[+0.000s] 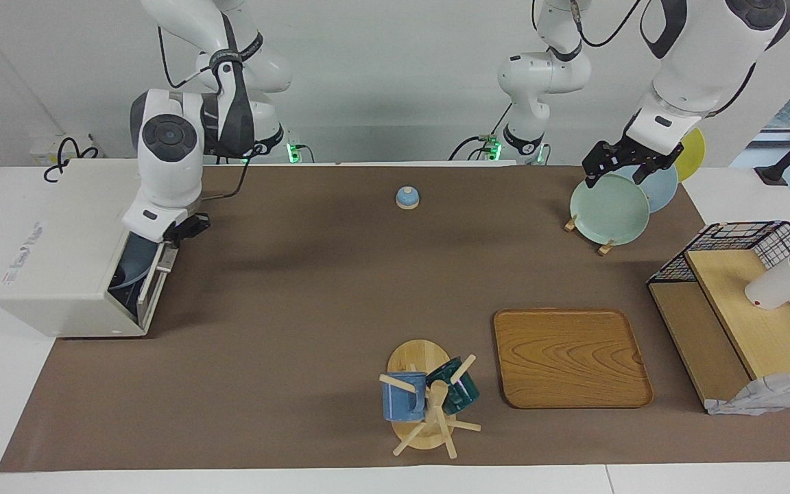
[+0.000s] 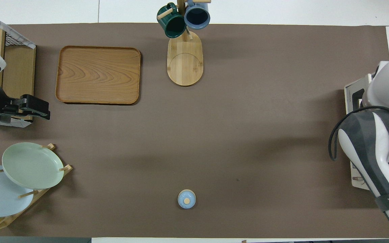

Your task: Put eggplant into oven

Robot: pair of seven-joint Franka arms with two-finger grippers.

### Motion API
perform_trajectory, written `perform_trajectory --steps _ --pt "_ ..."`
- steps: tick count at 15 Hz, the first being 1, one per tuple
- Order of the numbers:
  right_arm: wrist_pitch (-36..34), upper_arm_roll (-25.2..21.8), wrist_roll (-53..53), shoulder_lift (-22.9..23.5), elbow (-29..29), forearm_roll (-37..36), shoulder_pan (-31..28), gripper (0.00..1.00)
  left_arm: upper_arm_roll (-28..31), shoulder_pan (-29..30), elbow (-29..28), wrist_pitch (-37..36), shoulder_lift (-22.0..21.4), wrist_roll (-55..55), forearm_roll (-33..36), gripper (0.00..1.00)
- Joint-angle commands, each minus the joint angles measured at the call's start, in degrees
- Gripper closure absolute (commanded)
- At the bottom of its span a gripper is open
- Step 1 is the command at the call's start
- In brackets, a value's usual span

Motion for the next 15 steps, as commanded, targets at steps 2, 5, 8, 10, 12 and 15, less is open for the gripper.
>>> perform_trajectory --steps 2,5,8,10,12,15 --pt "-12.6 0.2 -2.4 0.2 11.9 5.9 -1.0 1.00 -0.1 0.4 -0.2 0.6 -0.2 -0.4 -0.3 0.00" --pt "-17.2 0.3 -2.1 0.2 18.9 12.6 -0.9 0.93 -0.1 0.3 -0.2 0.6 -0.2 -0.4 -0.3 0.00" --pt "-21.5 0.6 -1.0 1.3 23.6 16.4 0.1 0.87 -0.1 0.4 -0.2 0.6 -0.2 -0.4 -0.3 0.00" --pt "-22.3 0.8 -0.4 1.9 24.3 16.4 0.4 0.81 -0.1 0.4 -0.2 0.6 -0.2 -0.4 -0.4 0.00" --pt "-21.9 0.8 -0.3 2.2 24.2 17.2 0.9 0.35 -0.1 0.4 -0.2 0.6 -0.2 -0.4 -0.3 0.00" --pt "-21.1 0.4 -0.4 2.1 23.9 19.7 0.9 0.00 -0.1 0.4 -0.2 0.6 -0.2 -0.4 -0.3 0.00"
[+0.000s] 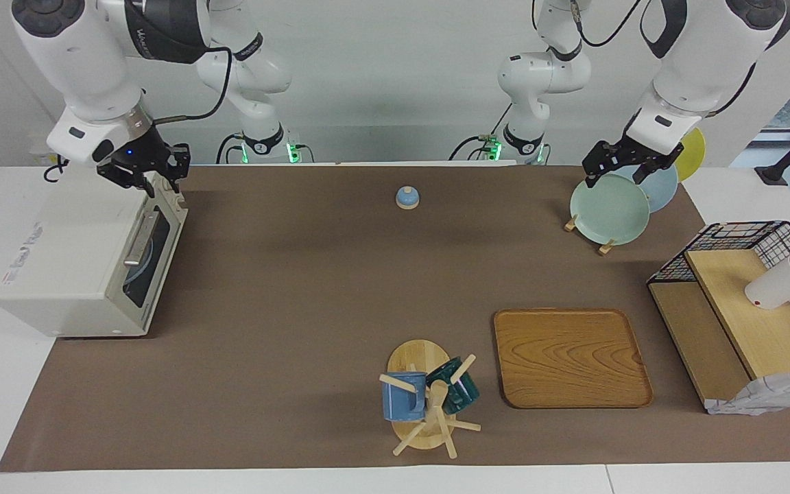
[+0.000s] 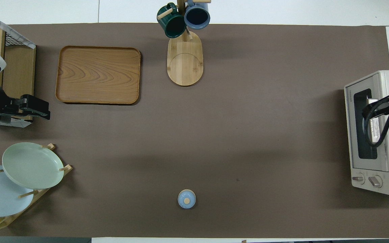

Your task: Put eggplant into oven

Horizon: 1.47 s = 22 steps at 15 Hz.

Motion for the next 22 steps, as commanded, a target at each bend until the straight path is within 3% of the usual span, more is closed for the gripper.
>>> perform_trajectory --steps 1,4,8,22 --pt "0.2 -0.9 0.5 0.0 0.9 2.4 1.1 0.00 -0.1 0.3 -0.2 0.6 -0.2 -0.4 -0.3 0.00" --pt "0.4 -4.4 1.7 -3.3 -1.9 2.5 5.7 0.00 -0.1 0.3 -0.2 0.5 -0.2 -0.4 -0.4 0.00" --pt "1.2 -9.6 3.3 -3.0 -1.5 5.6 7.8 0.00 -0.1 0.4 -0.2 0.6 -0.2 -0.4 -0.4 0.00" --pt "2.6 -9.6 7.8 -5.0 -3.5 3.1 8.9 0.00 -0.1 0.3 -0.2 0.6 -0.2 -0.4 -0.3 0.00"
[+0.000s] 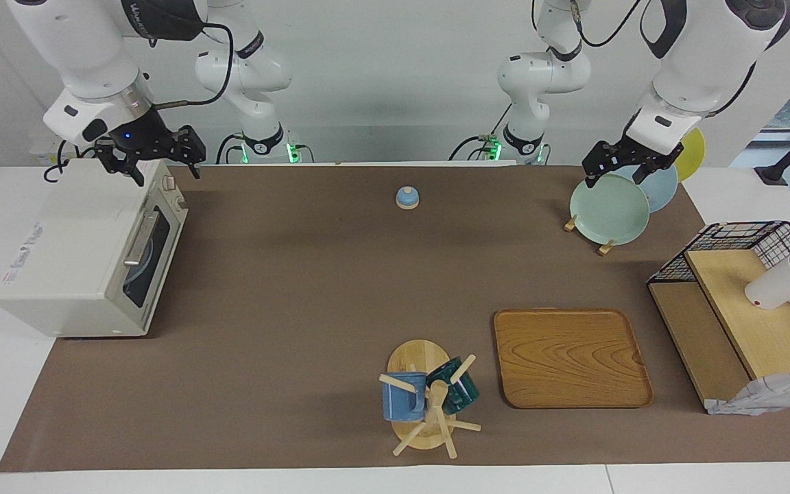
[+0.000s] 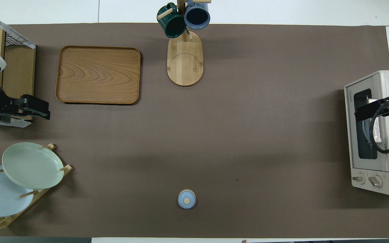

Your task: Put eggplant into oven

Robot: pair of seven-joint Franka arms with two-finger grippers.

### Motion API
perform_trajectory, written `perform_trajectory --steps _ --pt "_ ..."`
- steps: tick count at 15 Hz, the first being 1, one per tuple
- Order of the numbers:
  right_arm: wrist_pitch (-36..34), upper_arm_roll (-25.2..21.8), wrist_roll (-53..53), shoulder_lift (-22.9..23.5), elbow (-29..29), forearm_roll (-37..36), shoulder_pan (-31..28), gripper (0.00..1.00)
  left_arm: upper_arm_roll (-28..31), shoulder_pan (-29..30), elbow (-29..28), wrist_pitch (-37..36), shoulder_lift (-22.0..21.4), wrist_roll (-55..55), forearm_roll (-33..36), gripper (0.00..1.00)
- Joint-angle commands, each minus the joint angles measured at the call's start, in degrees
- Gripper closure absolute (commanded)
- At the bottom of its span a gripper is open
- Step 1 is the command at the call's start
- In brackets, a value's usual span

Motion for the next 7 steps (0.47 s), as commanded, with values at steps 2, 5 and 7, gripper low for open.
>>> perform_trajectory --steps 2,5,7 --pt "1.4 -0.3 1.1 -1.6 -2.0 -0.6 0.3 0.00 -0.1 0.3 -0.2 0.6 -0.2 -0.4 -0.3 0.00" --pt "1.4 -0.3 1.2 -1.6 -2.0 -0.3 0.3 0.00 -0.1 0.4 -0.2 0.6 -0.2 -0.4 -0.3 0.00" --pt "1.5 -0.4 1.2 -1.6 -2.1 -0.3 0.3 0.00 -0.1 0.4 -0.2 0.6 -0.2 -0.4 -0.4 0.00"
